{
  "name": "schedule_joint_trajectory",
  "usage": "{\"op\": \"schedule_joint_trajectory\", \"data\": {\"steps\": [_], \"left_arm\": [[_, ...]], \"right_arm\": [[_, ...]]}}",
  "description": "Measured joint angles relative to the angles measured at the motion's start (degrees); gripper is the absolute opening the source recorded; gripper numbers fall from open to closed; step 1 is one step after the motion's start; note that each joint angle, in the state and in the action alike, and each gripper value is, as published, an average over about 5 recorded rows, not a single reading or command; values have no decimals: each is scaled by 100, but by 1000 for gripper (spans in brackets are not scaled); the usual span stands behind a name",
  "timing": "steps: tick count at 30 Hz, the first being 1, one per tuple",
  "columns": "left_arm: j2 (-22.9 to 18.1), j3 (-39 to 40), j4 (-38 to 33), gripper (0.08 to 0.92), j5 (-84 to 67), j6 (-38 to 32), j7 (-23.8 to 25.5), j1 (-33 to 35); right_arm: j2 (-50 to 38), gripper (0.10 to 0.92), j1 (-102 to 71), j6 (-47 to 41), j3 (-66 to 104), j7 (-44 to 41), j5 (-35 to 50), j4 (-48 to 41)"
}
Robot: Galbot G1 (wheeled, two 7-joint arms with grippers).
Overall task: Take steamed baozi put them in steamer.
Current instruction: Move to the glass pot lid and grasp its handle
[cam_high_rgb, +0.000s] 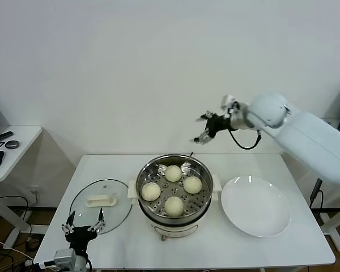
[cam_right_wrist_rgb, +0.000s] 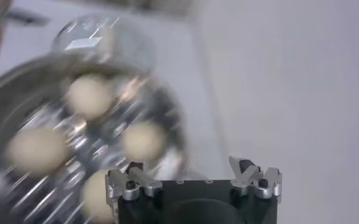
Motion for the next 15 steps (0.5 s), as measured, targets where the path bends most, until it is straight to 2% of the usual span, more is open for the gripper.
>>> {"op": "schedule_joint_trajectory", "data": {"steps": [7,15], "left_arm": [[117,-118,139,823,205,-306,76,-155],[344,-343,476,823,844,-639,164,-470]], "right_arm": [[289,823,-2308,597,2669,1152,21,333],[1341,823,-4810,1310,5507,2197,-11,829]]}}
